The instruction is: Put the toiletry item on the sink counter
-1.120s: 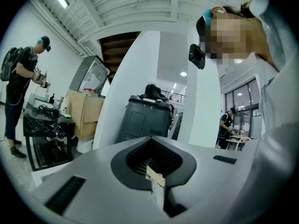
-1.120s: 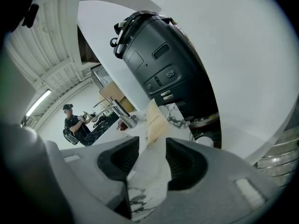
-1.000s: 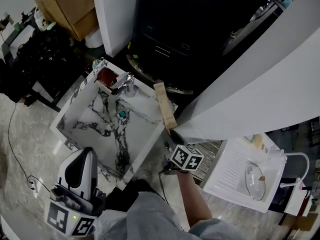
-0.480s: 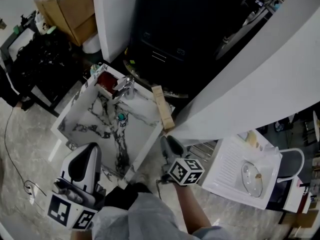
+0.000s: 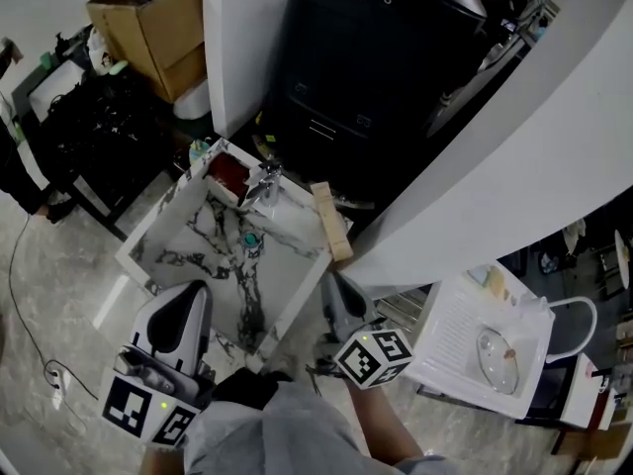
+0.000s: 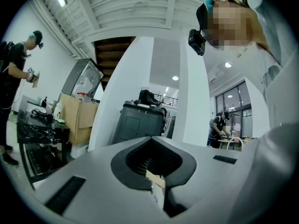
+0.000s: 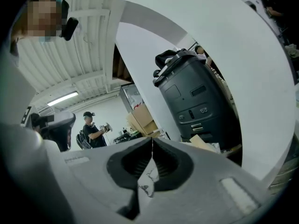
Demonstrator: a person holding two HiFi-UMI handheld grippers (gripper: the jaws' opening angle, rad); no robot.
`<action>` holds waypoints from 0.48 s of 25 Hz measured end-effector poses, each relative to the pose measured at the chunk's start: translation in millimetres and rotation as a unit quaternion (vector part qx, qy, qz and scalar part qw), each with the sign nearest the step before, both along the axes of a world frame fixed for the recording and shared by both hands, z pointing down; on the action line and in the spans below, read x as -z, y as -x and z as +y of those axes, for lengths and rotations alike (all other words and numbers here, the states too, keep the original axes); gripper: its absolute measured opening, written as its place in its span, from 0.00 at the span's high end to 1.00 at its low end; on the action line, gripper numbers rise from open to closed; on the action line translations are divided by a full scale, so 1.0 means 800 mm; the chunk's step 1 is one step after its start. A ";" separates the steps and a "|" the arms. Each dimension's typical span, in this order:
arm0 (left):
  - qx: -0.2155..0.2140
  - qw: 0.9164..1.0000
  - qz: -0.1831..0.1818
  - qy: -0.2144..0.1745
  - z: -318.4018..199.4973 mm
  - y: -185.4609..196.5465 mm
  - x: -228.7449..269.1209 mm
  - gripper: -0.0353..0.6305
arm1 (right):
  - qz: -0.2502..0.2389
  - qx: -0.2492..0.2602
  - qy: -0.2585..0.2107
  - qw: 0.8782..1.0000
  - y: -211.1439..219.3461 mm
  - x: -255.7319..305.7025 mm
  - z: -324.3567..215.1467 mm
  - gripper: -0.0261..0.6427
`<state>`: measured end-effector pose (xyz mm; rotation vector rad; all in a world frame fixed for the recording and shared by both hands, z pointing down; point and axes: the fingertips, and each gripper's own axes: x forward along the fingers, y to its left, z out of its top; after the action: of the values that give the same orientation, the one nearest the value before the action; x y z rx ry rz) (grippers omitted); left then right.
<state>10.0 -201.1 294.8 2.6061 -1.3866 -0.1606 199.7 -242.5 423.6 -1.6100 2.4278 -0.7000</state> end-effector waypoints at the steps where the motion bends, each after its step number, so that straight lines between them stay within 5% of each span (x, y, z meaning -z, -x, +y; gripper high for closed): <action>1: 0.002 1.000 0.001 -0.001 0.002 0.004 0.001 0.94 | -0.004 0.006 -0.007 1.000 0.008 0.010 0.002 0.96; 12: 0.005 1.000 -0.004 -0.021 0.017 0.031 0.016 0.94 | -0.024 0.059 -0.043 0.997 0.070 0.080 0.017 0.96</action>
<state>-14.4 -187.8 282.1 2.6372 -1.4155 -0.1822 143.8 -228.7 360.0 -1.4129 2.4973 -0.6356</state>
